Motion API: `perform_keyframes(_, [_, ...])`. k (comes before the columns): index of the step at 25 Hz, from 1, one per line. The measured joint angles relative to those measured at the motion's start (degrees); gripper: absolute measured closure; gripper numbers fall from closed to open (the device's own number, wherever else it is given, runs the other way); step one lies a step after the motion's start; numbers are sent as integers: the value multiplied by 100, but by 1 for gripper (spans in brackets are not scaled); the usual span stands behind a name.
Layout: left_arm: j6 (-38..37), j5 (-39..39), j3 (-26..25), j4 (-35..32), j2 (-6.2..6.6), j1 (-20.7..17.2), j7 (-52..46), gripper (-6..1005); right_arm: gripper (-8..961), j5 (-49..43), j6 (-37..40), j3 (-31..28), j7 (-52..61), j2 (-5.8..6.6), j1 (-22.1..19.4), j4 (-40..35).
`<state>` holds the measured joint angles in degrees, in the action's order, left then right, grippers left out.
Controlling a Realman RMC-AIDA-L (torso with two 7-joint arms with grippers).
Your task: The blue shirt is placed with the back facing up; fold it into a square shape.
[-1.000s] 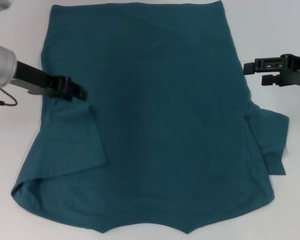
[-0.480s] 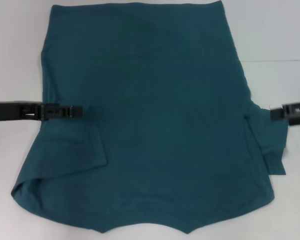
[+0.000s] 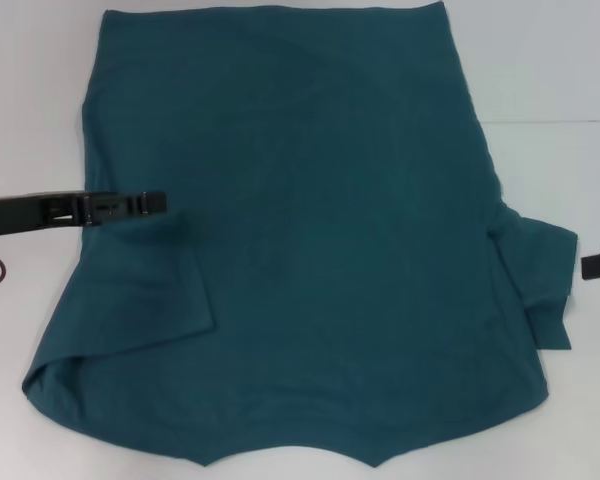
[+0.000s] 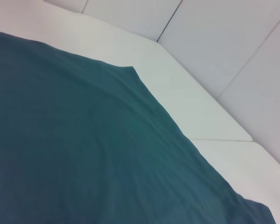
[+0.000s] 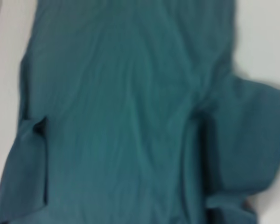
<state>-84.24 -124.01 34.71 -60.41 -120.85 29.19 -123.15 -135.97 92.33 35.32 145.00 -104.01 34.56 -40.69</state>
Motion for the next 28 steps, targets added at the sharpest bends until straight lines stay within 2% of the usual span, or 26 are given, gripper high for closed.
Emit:
perform_keyframes(8, [188, 216, -8, 179, -8, 12, 0, 39, 9, -6, -472, -94, 144, -69, -142, 229])
perform_keyframes(28, [235, 290, -163, 408, -1, -62, 17, 39, 9, -9, -1023, 355, -331, -340, 99, 427])
